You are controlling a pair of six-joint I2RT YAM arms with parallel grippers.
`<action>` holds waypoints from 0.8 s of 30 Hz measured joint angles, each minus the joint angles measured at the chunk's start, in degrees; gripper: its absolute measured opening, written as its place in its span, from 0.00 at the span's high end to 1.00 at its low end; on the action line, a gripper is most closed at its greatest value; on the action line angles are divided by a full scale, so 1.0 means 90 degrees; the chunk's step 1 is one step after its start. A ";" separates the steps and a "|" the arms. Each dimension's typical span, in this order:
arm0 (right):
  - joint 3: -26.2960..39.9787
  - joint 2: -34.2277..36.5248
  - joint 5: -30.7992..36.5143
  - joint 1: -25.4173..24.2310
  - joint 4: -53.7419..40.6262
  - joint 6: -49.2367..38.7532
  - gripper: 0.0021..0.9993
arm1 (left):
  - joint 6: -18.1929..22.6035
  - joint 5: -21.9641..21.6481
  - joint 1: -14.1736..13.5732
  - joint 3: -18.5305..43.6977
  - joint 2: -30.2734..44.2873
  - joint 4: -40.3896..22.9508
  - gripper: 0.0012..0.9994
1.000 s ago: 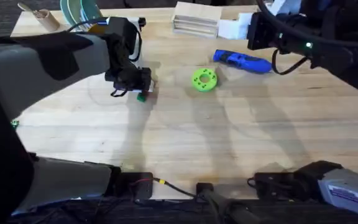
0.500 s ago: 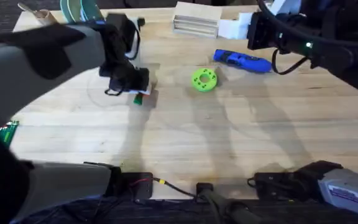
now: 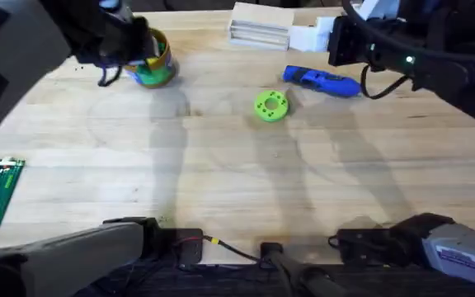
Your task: Pick up the gripper from the table and insert it into the empty holder that is missing its gripper. Then pick up a screw, insert it into the mounting hole, and use the screwdriver to tighten it. Finally, clean up the table by picking up the vegetable and placing it into the bucket.
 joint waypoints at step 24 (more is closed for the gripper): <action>0.0000 0.0002 0.0000 0.0000 -0.0002 0.0000 0.01 | -0.0375 -0.0294 0.0554 0.0000 0.1165 0.2328 0.99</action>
